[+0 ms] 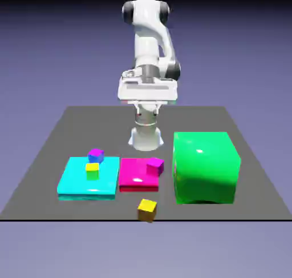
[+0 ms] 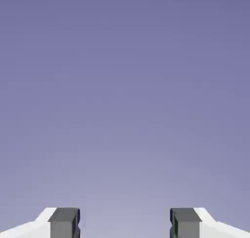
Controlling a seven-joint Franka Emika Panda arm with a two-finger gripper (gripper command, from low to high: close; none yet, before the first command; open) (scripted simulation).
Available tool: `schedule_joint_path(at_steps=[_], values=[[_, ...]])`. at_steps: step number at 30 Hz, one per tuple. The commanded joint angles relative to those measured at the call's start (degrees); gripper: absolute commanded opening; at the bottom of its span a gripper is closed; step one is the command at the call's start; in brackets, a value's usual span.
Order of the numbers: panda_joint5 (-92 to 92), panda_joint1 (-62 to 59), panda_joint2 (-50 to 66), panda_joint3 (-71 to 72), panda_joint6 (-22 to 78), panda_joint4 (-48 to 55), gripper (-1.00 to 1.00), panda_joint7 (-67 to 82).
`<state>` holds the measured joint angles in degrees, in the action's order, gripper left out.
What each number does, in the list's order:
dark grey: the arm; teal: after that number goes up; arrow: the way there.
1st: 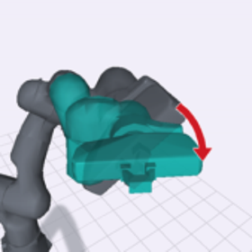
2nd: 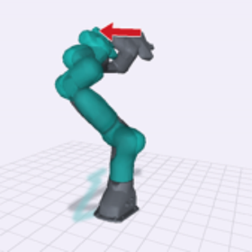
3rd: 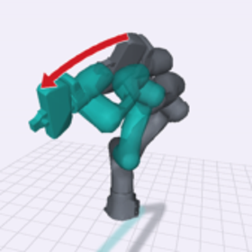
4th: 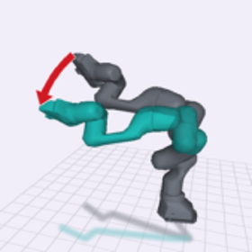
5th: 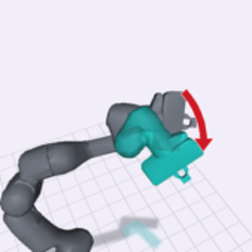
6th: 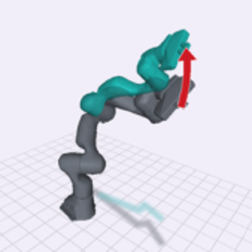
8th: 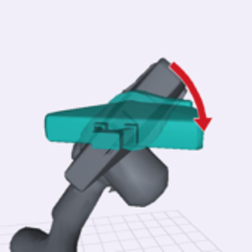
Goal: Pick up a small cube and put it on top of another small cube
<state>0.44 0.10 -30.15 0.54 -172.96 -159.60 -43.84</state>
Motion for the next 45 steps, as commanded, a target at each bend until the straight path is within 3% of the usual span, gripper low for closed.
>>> schedule_joint_path(at_steps=[1, 24, 31, 32, 38, 45], values=[[0.4, -0.5, 2.1, 0.5, 0.9, 1.2, 0.00, -1.2], [8.6, -11.6, 49.8, 10.8, 20.7, 28.0, 0.00, -27.6], [12.1, -8.9, 60.7, 7.4, 13.2, 30.7, 0.00, -30.5], [12.1, -8.9, 60.7, 7.4, 13.2, 30.7, -1.00, -30.5], [8.7, -11.9, 50.4, 11.0, 21.1, 28.2, -1.00, -28.2], [5.6, -21.5, 35.8, 8.4, 25.2, 17.9, -1.00, -37.9]])
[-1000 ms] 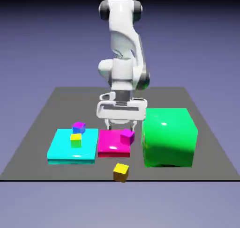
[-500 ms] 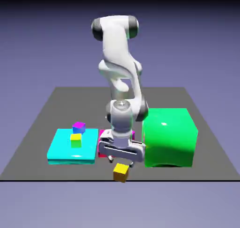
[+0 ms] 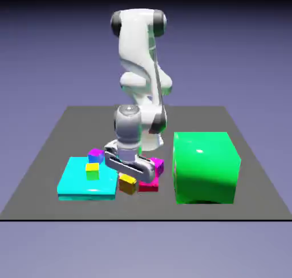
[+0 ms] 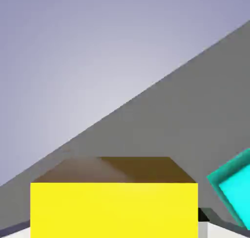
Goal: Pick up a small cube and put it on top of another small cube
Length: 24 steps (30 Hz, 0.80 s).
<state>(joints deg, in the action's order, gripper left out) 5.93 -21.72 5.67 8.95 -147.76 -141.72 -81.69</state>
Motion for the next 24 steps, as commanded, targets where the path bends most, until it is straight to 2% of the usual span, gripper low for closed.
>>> schedule_joint_path(at_steps=[1, 15, 17, 24], values=[[-0.4, -1.1, -2.1, -0.4, 0.6, -1.5, -1.00, -1.4], [-6.7, -20.3, -31.2, -5.5, 8.8, -22.1, -1.00, -20.8], [-6.9, -20.7, -31.8, -5.6, 9.0, -22.6, -1.00, -21.3], [-5.9, -21.2, -18.7, -5.4, -6.5, -25.1, -1.00, -22.0]])
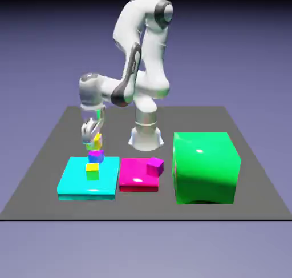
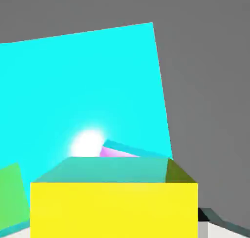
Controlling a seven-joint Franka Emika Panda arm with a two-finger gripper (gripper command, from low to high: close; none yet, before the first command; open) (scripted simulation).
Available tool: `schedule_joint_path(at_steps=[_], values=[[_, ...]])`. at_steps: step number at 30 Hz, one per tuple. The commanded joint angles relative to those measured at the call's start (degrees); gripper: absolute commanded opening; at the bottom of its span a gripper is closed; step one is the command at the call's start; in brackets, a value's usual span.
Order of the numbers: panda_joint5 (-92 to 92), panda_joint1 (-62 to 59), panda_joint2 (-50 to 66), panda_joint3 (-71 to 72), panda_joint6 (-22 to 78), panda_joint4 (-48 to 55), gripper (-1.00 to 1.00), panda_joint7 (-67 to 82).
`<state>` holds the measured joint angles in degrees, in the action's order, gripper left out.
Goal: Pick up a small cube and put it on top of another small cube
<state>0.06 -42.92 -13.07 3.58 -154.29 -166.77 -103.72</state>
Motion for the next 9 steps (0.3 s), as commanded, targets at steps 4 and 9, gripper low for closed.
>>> schedule_joint_path(at_steps=[4, 9], values=[[-0.3, 0.2, -4.1, -0.1, 5.0, 0.8, 1.00, 0.2], [-1.0, 0.5, -13.0, -0.3, 15.6, 2.5, 1.00, 0.8]])
